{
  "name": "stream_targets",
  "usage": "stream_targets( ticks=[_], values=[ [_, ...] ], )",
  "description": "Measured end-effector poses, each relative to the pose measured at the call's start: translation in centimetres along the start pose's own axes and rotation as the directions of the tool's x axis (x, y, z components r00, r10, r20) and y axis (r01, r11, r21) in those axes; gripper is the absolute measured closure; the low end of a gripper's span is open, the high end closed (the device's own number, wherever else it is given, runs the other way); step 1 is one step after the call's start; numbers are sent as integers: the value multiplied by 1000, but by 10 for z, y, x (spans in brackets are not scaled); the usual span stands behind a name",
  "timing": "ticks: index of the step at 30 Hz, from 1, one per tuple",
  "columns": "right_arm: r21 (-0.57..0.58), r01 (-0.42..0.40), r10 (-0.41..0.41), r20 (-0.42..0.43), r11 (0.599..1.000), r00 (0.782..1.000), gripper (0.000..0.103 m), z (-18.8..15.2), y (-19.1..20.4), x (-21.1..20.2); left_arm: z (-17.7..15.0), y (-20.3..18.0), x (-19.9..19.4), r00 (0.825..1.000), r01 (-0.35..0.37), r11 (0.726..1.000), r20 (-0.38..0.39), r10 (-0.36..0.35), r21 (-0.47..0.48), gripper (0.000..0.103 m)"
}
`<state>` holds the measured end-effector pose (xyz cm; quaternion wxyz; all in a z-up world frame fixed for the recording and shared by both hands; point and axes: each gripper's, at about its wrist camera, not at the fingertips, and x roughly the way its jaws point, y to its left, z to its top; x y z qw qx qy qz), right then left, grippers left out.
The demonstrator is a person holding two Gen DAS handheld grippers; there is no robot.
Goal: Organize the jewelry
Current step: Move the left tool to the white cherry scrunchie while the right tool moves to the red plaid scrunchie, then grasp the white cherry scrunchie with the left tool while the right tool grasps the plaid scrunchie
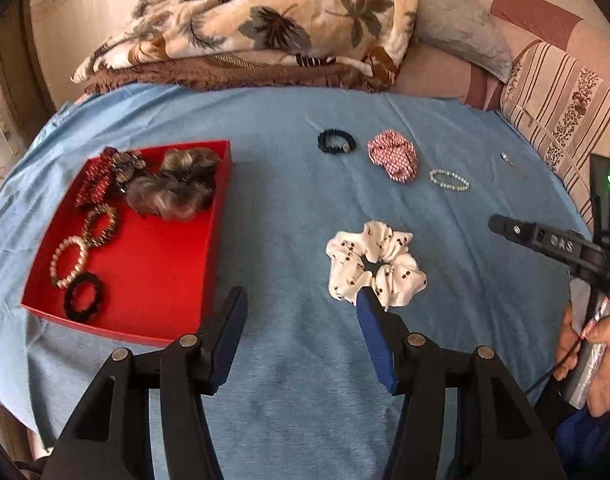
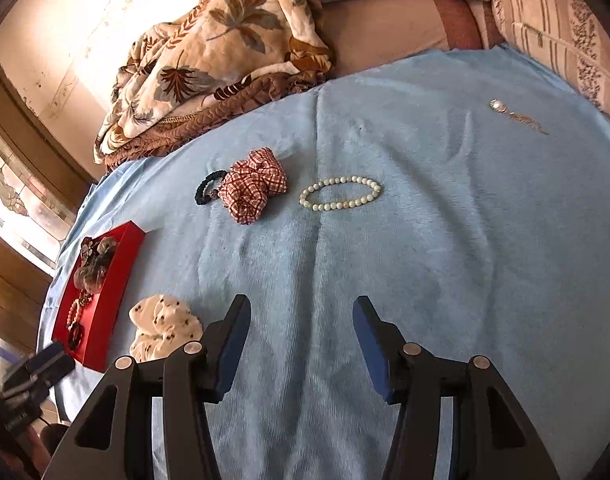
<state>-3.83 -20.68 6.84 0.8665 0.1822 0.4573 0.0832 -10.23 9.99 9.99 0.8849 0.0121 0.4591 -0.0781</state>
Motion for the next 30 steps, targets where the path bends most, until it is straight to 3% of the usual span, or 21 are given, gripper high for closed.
stream_targets(
  ticks=[7, 10, 17, 25, 30],
  values=[
    [9, 15, -15, 4, 1000, 1000, 45, 29, -2, 29, 0, -11, 19, 999, 3, 1000, -32, -2, 5, 48],
    [25, 1, -1, 7, 1000, 1000, 45, 40, -5, 38, 5, -11, 29, 999, 16, 1000, -47, -17, -19, 48],
    [-21, 57, -56, 26, 998, 998, 45, 66, -4, 55, 20, -10, 62, 995, 55, 995, -80, -62, -81, 48],
    [-66, -92, 93, 6, 994, 996, 45, 87, 19, 81, 29, -20, 94, 989, 86, 991, -110, -97, -99, 48],
    [-120, -101, 101, -7, 988, 995, 45, 96, 43, 109, 28, -25, 108, 987, 85, 992, -129, -96, -89, 48]
  ],
)
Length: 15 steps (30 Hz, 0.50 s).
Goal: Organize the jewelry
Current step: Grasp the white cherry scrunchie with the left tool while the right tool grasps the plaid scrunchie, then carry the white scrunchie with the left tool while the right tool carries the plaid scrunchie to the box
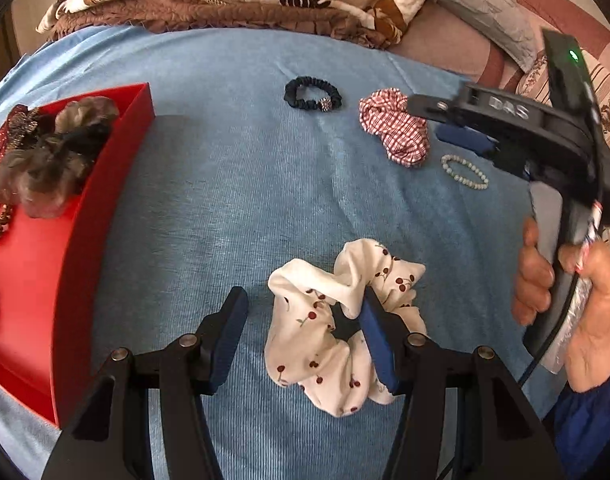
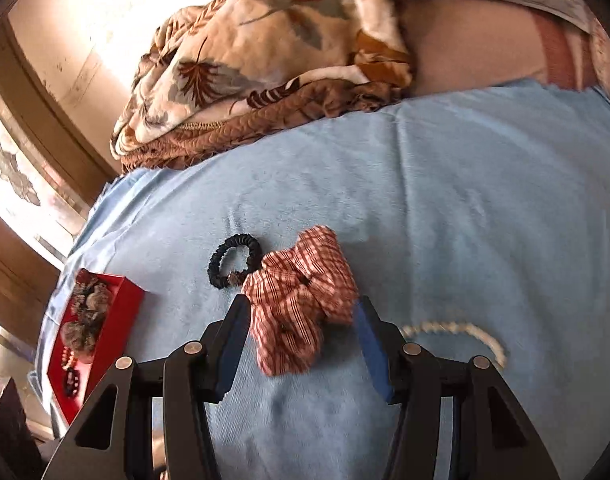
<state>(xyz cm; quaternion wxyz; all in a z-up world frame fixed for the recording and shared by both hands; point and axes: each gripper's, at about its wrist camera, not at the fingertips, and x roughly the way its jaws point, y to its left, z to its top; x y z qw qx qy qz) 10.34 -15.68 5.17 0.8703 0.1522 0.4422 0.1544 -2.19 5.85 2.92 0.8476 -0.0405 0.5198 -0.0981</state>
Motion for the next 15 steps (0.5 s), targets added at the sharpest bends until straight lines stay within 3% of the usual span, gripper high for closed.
stream_targets(
  ticks=[7, 9, 11, 12, 15],
  values=[
    [40, -21, 21, -21, 999, 1000, 49, 1, -5, 24, 1, -10, 6, 999, -28, 999, 28, 27, 21, 39],
    [44, -49, 51, -45, 998, 998, 83, 0, -3, 27, -1, -15, 6, 998, -55, 998, 31, 53, 41, 39],
    [50, -56, 59, -56, 997, 997, 86, -1, -1, 28, -2, -20, 5, 998, -53, 996, 28, 51, 70, 65],
    [51, -56, 58, -57, 997, 997, 89, -2, 1, 27, -2, -22, 4, 999, -51, 995, 20, 49, 85, 94],
    [60, -76, 79, -56, 995, 995, 90, -4, 5, 19, -2, -21, -3, 1000, -3, 997, 4, 3, 79, 96]
  ],
)
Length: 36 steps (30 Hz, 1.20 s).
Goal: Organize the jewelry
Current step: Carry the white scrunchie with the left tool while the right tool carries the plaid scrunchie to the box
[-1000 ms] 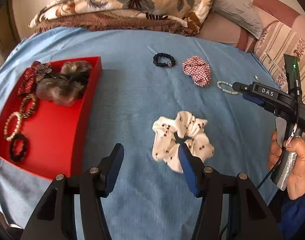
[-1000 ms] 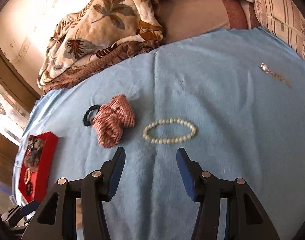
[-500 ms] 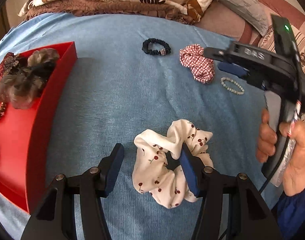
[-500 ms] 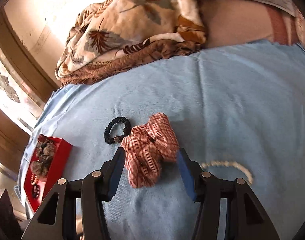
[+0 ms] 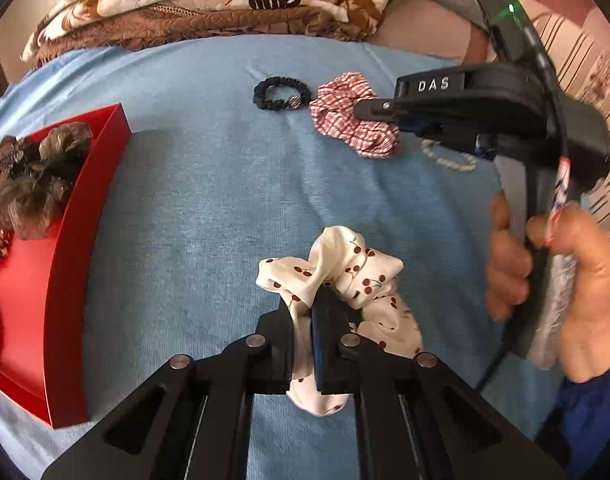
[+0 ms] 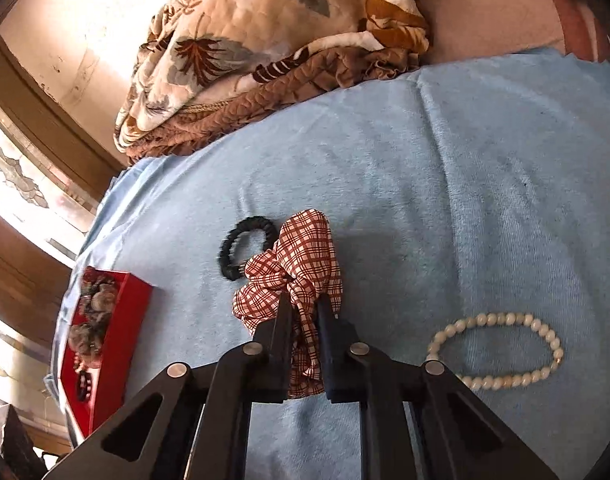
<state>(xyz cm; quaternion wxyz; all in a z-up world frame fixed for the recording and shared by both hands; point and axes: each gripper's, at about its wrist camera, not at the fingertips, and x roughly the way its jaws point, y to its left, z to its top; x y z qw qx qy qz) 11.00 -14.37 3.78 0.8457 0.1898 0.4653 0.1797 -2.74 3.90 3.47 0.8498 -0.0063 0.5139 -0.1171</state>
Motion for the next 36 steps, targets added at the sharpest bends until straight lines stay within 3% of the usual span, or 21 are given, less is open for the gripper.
stream_targets(
  ticks=[8, 12, 23, 36],
  values=[
    [3, -52, 52, 38, 999, 998, 90, -11, 16, -38, -4, 6, -48, 997, 27, 999, 74, -24, -44, 96],
    [-39, -41, 43, 68, 998, 997, 90, -20, 30, -60, -7, 15, -78, 992, 33, 997, 124, -24, -72, 96],
    [-52, -61, 64, 43, 997, 997, 90, -65, 40, -83, -15, 68, -131, 977, -10, 983, 209, 49, -183, 96],
    [-40, -68, 68, 11, 997, 998, 90, -102, 46, -89, -46, 155, -179, 947, -88, 926, 259, 192, -366, 96]
  ],
)
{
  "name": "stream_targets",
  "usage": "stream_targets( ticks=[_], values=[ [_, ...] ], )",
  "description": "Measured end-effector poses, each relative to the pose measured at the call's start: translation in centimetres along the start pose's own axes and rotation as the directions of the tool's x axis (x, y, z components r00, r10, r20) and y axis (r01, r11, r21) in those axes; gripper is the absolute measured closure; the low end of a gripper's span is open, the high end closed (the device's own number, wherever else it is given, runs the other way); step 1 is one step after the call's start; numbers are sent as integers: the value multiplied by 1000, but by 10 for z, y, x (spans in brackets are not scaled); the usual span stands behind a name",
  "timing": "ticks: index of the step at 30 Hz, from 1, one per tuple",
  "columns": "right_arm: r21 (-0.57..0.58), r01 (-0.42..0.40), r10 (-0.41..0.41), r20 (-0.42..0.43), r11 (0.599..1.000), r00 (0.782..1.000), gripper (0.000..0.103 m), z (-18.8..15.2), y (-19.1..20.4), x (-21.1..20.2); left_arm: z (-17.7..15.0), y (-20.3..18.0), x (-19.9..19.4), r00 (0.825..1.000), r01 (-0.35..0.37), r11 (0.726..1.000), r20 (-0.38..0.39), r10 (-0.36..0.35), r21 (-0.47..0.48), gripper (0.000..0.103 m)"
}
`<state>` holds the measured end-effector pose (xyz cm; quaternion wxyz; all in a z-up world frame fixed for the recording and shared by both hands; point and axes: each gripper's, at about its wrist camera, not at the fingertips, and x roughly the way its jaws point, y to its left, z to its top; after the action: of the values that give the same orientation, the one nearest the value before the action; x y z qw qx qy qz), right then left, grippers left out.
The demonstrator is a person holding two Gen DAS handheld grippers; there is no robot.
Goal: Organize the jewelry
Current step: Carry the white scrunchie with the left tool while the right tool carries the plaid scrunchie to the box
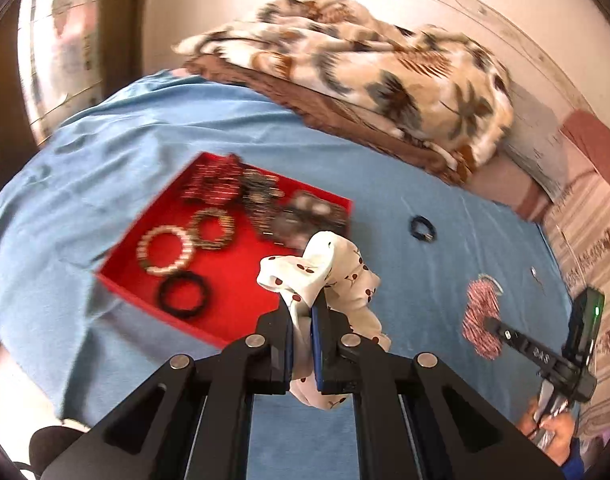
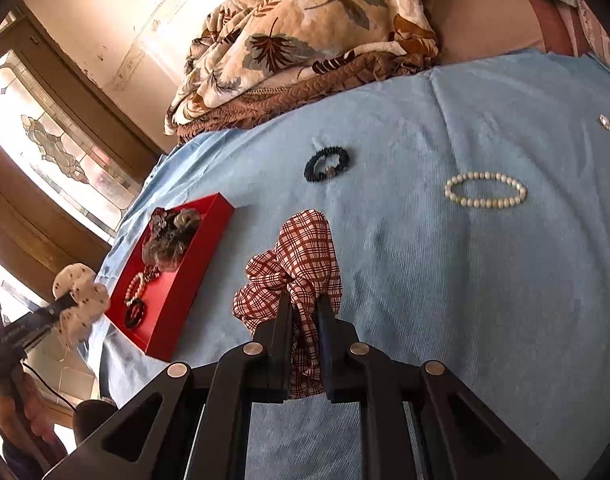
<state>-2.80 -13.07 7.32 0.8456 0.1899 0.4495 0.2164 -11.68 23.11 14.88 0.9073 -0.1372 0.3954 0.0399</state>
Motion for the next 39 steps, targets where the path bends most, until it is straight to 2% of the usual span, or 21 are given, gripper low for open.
stream_targets(
  ticks=[6, 12, 14, 20, 28, 35, 39],
  values=[
    [12, 9, -8, -30, 1000, 1000, 90, -21, 2, 2, -4, 46, -17, 1000, -26, 996, 12, 27, -87, 96],
    [23, 29, -27, -64, 999, 998, 90, -45, 2, 0, -7, 64, -29, 999, 5, 993, 50, 1, -121, 96],
    [28, 41, -39, -73, 999, 997, 90, -52, 1, -3, -7, 67, -29, 998, 13, 992, 61, -5, -126, 96],
    [19, 58, -56, -55, 998, 997, 90, -53, 15, -19, -8, 69, -1, 997, 78, 986, 23, -75, -150, 96],
    [-95, 22, -29, -73, 995, 997, 90, -33, 82, -6, 3, 66, 61, 988, 117, 985, -81, -128, -127, 96],
    [-173, -55, 32, -134, 983, 990, 90, -20, 153, 38, 8, 85, 96, 986, 69, 989, -141, -88, -129, 95],
    [-239, -54, 12, -171, 969, 985, 90, -18, 189, 72, 9, 101, 107, 986, 51, 989, -153, -73, -142, 95]
  ],
)
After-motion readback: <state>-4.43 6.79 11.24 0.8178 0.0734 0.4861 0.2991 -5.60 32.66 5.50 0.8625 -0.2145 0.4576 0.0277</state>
